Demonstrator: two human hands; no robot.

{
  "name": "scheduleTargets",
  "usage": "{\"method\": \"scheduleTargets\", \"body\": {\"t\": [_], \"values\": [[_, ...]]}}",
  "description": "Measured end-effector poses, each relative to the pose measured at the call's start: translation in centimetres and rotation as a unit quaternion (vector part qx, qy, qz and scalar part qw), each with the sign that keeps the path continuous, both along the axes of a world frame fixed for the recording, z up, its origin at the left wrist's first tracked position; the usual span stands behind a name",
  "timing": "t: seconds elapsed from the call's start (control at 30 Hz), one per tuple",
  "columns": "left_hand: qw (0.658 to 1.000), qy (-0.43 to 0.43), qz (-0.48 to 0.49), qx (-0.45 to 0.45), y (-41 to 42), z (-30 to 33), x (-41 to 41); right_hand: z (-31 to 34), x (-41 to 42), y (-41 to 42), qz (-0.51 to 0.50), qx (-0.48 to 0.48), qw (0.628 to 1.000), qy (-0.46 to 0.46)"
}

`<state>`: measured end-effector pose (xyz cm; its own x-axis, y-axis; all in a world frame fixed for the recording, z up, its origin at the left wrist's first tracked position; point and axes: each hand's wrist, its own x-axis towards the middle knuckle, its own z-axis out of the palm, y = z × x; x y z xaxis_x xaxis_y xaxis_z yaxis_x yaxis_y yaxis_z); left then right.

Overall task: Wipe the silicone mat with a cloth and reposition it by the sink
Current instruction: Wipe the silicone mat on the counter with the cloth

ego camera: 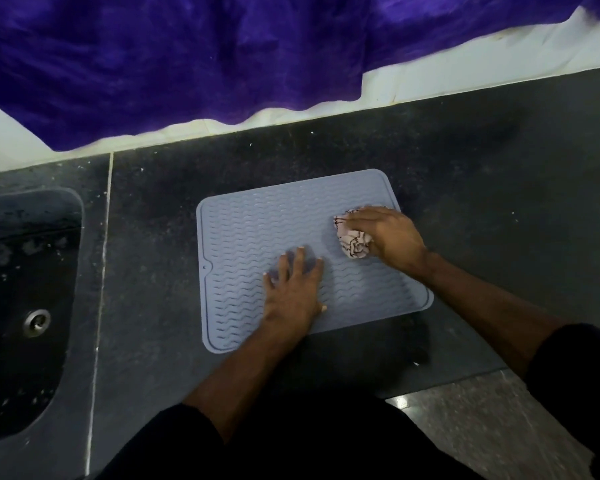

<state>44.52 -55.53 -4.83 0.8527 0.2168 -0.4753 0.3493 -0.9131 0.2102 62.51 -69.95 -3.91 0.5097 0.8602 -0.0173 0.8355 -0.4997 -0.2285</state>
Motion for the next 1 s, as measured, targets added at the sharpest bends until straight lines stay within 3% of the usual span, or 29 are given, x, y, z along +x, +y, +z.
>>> {"method": "scheduleTargets", "body": {"t": [0.2,0.37,0.53,0.77,1.0], "values": [[1.0,0.013,0.013,-0.021,-0.4,-0.1,0.2,-0.1,-2.3,5.5,0.085,-0.071,0.993,-0.032],[0.999,0.015,0.019,-0.031,-0.4,-0.2,0.2,0.3,-1.6,4.7,0.086,-0.115,0.987,-0.065],[0.999,0.02,0.027,-0.042,-0.5,-0.1,0.3,1.2,-0.7,4.4,0.051,-0.089,0.994,-0.045],[0.998,0.025,0.031,-0.045,-0.5,-0.2,0.3,0.2,-2.0,6.3,0.133,-0.09,0.987,-0.019],[0.998,0.024,0.027,-0.046,-0.4,-0.9,0.3,1.1,0.1,4.5,0.119,-0.088,0.987,-0.058]]}}
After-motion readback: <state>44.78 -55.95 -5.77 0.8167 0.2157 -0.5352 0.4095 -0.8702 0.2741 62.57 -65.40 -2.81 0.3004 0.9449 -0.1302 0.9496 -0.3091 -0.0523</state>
